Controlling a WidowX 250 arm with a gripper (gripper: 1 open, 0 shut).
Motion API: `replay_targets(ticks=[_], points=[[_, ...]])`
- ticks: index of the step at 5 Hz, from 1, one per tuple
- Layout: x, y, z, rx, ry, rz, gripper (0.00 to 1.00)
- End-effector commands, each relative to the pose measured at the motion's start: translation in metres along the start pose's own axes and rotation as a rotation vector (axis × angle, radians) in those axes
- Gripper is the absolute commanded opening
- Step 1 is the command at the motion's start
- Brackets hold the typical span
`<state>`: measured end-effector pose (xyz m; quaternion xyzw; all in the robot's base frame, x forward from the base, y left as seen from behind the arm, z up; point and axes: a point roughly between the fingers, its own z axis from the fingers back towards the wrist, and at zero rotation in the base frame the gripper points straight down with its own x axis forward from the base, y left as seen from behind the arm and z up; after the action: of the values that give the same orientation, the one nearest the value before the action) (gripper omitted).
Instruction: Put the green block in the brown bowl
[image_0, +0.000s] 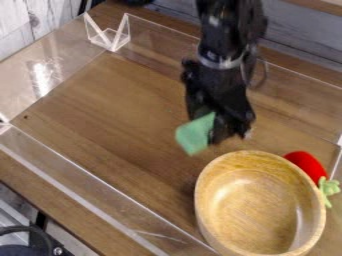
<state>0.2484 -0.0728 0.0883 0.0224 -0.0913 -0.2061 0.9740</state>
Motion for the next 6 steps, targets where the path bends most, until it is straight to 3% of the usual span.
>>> replay_targets(ticks=[1,2,3,6], points=[[0.001,-0.029,0.006,0.002,-0.054,0.000,0.00],[-0.003,-0.054,0.003,-0.008,-0.055,-0.066,0.00],[-0.004,-0.057,0.002,-0.015,-0.055,-0.075,1.00],[-0.005,-0.054,0.014,-0.035,-0.041,-0.103,1.00]])
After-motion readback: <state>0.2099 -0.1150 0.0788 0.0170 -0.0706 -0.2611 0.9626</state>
